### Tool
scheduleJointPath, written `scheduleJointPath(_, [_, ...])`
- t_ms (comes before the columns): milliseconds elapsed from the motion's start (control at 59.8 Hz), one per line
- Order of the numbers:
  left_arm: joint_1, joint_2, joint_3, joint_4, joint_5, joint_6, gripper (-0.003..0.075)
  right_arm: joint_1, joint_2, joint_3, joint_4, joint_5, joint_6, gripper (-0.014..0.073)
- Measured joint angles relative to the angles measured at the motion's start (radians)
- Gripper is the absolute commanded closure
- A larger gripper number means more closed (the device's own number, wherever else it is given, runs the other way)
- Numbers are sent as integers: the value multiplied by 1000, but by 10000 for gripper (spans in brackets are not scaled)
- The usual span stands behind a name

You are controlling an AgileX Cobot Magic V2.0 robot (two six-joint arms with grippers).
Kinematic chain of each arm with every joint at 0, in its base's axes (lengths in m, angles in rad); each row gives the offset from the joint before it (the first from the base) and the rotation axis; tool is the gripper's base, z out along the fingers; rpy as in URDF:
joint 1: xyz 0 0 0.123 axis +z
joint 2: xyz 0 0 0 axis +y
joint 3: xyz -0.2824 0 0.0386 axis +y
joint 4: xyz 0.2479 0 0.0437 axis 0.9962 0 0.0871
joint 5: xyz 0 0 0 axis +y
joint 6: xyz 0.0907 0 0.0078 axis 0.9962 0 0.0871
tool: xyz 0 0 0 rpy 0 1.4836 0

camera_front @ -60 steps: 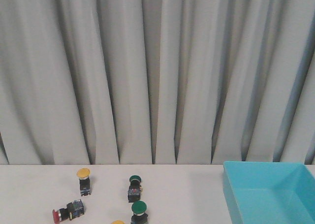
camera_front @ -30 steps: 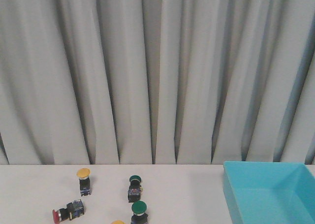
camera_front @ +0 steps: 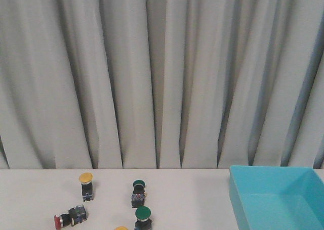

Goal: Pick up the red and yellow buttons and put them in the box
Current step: 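Move the left gripper down toward the red-capped button switch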

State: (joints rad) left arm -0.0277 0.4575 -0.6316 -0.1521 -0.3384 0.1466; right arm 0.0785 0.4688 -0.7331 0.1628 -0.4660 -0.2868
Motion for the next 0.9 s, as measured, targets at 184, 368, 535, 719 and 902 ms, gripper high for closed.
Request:
scheduleJointPath(184, [-13,316,-285,-1,431,1,720,1,330,-328,-12,682,30,602])
scheduleJointPath(368, [-21,445,-329,-2,536,1,715,1,511,-361,-10,868,45,601])
scheduleJointPath(535, [-21,482,-329,-2,537,1,636,1,590,-361,-10,928,78,563])
scheduleJointPath(719, [-21,489,-329,-2,555,1,349,1,600,-361,-19,945,78,333])
scheduleJointPath(902, [-70,551,-329,-2,590,1,65,1,600,-363,-33,973,63,14])
